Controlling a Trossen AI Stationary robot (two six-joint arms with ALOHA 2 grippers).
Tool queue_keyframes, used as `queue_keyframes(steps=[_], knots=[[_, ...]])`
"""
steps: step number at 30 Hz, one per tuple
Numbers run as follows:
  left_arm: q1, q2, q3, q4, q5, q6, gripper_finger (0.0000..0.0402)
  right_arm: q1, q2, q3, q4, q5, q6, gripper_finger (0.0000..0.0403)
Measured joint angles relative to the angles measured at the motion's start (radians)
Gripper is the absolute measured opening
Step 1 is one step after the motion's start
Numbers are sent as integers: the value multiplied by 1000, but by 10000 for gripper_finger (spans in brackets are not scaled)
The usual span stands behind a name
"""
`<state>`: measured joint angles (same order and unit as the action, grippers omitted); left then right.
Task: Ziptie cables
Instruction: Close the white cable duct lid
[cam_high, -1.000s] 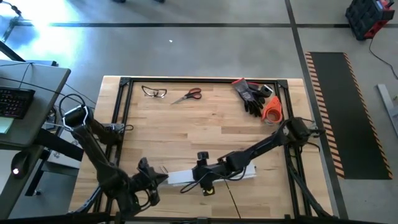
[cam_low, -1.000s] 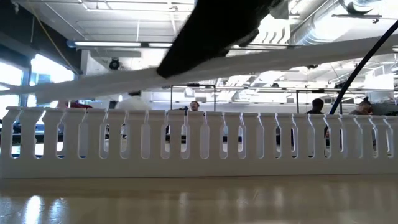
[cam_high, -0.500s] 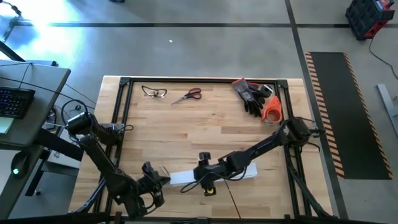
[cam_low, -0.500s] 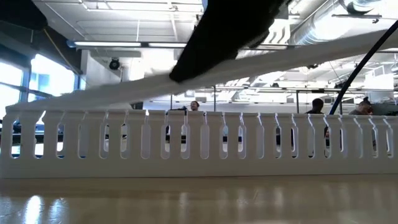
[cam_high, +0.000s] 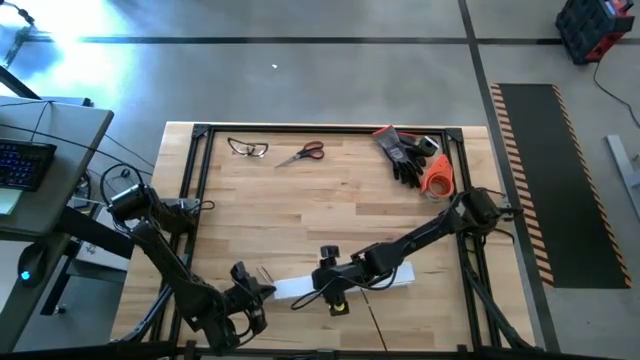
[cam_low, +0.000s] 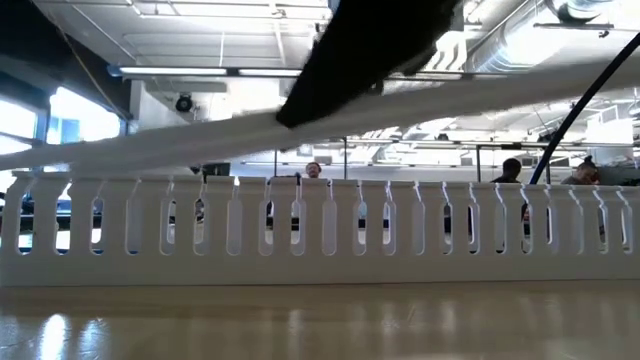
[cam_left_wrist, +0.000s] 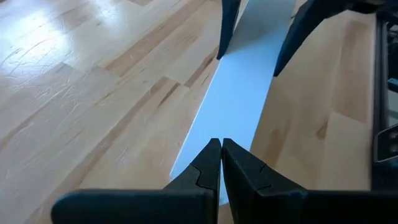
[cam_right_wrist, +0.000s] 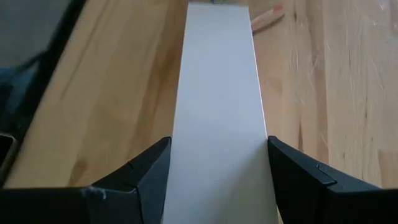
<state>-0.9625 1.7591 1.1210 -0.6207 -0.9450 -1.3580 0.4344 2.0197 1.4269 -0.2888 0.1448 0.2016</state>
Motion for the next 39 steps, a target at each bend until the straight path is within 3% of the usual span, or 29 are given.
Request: queue_keyframes(steps=[16,22,27,33,39], knots=[[70,113,-2,108,79,53,0,5,6,-3,-15,-5,0,207],[101,111,-69,290,114,162,0,5,6,-3,-34,-7,1,207],[108,107,-128,388,117,166,0,10,21,-4,-48,-7,8,206],[108,100,-141,389,120,166,0,14,30,-4,-51,8,26,206],[129,56,-98,369,118,304,0,13,31,-4,-39,10,26,205]])
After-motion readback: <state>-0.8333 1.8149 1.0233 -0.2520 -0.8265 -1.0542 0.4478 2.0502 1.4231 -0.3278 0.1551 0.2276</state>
